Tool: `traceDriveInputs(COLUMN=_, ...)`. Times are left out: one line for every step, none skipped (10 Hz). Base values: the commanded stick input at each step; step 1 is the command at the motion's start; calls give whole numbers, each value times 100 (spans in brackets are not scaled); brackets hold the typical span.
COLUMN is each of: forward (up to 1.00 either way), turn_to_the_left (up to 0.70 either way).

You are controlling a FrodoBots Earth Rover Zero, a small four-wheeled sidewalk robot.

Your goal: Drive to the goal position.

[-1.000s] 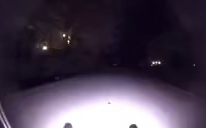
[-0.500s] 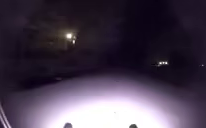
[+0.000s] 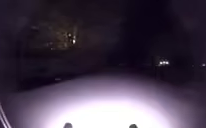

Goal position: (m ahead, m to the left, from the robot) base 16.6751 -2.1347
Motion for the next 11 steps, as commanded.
traceDriveInputs(forward=50, turn_to_the_left=0)
traceDriveInputs(forward=50, turn_to_the_left=0)
traceDriveInputs(forward=50, turn_to_the_left=0)
traceDriveInputs(forward=50, turn_to_the_left=0)
traceDriveInputs(forward=50, turn_to_the_left=0)
traceDriveInputs(forward=50, turn_to_the_left=0)
traceDriveInputs(forward=50, turn_to_the_left=0)
traceDriveInputs(forward=50, turn_to_the_left=0)
traceDriveInputs(forward=50, turn_to_the_left=0)
traceDriveInputs(forward=50, turn_to_the_left=0)
traceDriveInputs(forward=50, turn_to_the_left=0)
